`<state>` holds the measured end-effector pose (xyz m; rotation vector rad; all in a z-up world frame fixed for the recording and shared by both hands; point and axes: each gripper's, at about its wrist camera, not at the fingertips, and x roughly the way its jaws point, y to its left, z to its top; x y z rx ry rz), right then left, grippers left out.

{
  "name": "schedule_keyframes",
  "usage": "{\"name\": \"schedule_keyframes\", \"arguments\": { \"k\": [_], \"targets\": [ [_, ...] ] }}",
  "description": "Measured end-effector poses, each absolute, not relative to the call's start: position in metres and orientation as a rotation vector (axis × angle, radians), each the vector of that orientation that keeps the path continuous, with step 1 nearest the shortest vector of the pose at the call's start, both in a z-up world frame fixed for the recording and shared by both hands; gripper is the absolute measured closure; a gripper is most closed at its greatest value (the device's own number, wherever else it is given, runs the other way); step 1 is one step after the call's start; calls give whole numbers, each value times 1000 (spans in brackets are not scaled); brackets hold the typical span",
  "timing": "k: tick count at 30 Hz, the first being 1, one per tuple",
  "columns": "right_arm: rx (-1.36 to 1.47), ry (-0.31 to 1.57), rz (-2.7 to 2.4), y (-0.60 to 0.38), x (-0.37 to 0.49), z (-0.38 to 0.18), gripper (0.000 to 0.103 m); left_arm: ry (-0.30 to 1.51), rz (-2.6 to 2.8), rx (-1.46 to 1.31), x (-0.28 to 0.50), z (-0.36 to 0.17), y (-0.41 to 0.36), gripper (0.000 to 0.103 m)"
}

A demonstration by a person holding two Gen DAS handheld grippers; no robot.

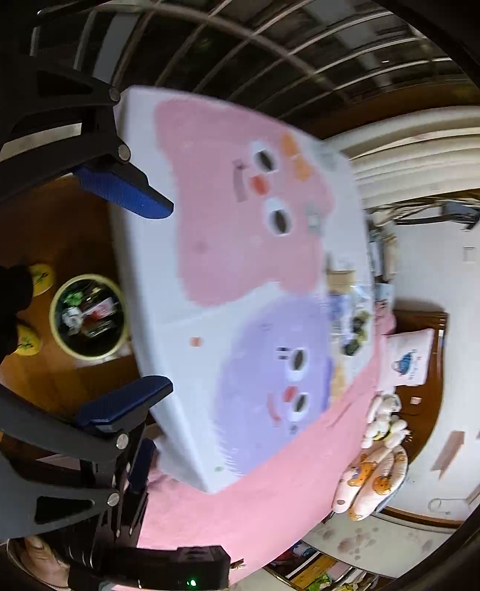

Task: Collect trash
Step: 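Raise both tools back above the table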

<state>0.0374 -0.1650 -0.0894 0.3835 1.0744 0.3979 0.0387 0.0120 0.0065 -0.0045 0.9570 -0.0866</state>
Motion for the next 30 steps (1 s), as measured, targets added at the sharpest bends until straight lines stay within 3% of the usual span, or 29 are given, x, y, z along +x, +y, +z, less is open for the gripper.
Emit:
{"name": "schedule_keyframes", "arguments": {
  "k": [6,14,30],
  "targets": [
    [373,945,414,-172,66,-34,50,882,-47,28,71,62,15,17],
    [357,855,386,-161,116,3,50,842,-87,108,137,86,20,17],
    [467,941,69,-125,252,-42,50,1013,-438,247,361,0,53,17]
  ]
}}
